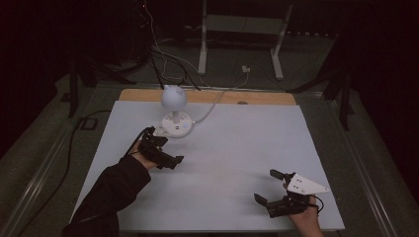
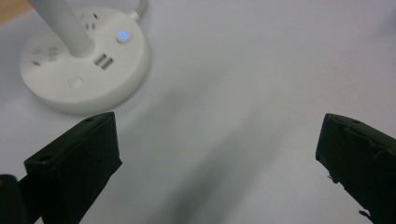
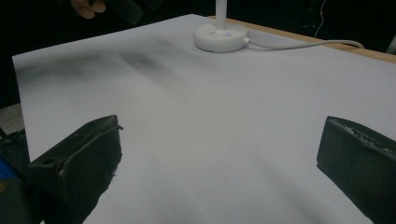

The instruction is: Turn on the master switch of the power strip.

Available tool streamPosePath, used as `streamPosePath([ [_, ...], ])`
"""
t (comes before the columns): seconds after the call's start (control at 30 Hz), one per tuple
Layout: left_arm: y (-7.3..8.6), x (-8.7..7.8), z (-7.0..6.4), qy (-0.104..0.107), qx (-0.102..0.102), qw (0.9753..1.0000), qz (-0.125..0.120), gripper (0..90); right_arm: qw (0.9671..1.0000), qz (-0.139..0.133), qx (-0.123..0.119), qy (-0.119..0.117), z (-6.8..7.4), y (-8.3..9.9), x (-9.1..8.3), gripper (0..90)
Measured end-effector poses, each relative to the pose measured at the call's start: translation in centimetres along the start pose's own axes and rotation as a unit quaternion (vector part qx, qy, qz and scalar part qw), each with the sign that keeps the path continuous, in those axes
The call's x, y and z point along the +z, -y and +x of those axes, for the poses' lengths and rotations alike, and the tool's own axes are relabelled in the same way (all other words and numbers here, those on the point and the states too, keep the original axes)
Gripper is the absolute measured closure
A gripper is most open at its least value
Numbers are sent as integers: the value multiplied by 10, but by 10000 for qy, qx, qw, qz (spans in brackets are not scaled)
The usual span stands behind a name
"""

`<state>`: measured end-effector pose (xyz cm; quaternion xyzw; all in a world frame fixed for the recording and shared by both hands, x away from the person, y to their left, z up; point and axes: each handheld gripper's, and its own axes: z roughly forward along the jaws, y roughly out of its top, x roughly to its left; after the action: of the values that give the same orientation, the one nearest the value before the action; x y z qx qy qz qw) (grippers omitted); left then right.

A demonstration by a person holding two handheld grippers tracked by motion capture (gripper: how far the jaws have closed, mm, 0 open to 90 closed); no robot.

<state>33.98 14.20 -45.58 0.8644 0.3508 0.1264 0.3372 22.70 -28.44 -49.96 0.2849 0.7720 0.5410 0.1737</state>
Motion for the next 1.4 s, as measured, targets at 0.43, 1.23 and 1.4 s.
streamPosePath([
  [0.43,36,-14,-11,102,-15,9999,-91,2,10000,28,-26,6,1,0,1,0],
  [1.23,115,-39,-25,-163,-178,9989,-403,2,10000,63,-42,-1,2,0,2,0],
  [1.4,129,-44,-27,-291,-265,9982,-461,3,10000,66,-51,3,3,0,2,1],
])
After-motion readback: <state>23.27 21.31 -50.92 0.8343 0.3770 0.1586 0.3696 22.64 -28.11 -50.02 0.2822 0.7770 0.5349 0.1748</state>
